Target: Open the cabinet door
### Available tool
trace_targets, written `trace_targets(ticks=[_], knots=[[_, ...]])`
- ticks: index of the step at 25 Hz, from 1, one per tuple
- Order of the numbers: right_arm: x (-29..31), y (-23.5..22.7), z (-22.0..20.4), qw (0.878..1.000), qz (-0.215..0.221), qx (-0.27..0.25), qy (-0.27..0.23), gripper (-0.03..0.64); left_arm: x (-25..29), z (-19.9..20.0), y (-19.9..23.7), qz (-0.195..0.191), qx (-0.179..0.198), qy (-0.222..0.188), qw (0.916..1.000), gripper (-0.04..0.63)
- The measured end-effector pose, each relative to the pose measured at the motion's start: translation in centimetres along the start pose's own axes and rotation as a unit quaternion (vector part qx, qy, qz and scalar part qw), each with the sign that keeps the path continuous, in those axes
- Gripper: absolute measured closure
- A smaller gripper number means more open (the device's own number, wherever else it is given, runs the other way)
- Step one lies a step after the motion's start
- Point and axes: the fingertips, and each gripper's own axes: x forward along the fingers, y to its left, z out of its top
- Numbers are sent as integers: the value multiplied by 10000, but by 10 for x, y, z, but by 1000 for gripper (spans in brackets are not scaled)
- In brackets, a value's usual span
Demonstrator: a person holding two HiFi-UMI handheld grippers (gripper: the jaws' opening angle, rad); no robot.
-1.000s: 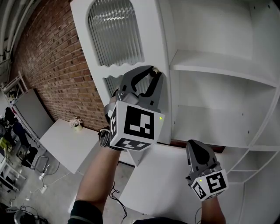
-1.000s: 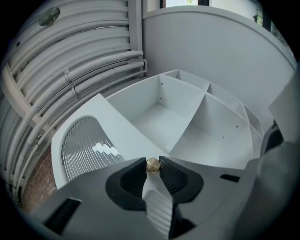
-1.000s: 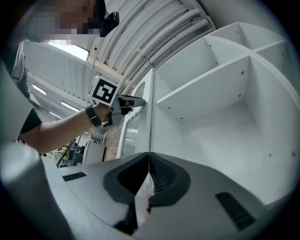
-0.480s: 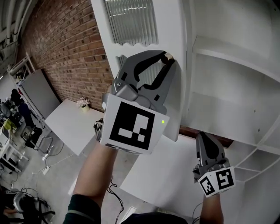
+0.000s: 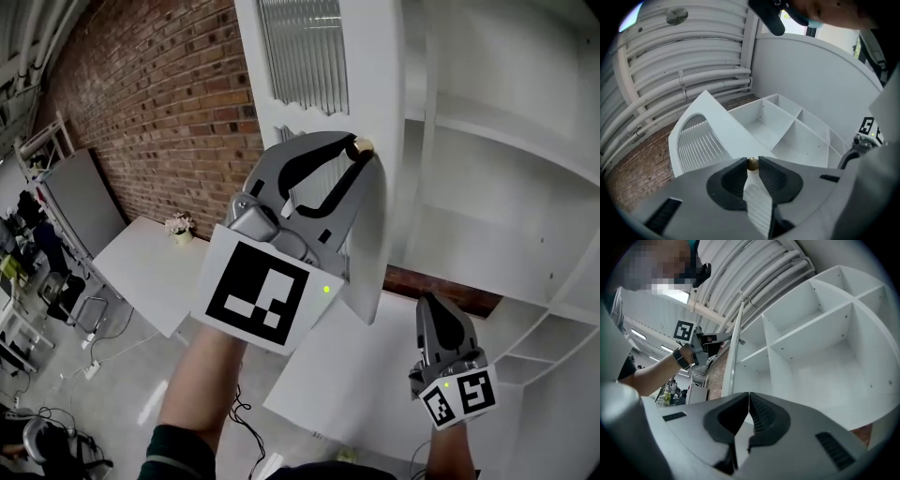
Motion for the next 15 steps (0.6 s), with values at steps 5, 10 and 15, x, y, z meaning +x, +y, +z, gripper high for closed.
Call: trace_targets(ticks=[5, 10, 15], knots=[[-12, 19, 12, 9997, -233, -65, -23, 614, -23, 6, 7, -253, -259, -215, 9991, 517], [-26, 43, 11, 9991, -400, -115, 57, 614, -52, 11, 14, -461, -474, -449, 9968, 515], [-30, 66, 15, 9984, -522, -178, 114, 614, -80, 8, 30, -720, -809, -596, 9923, 514]])
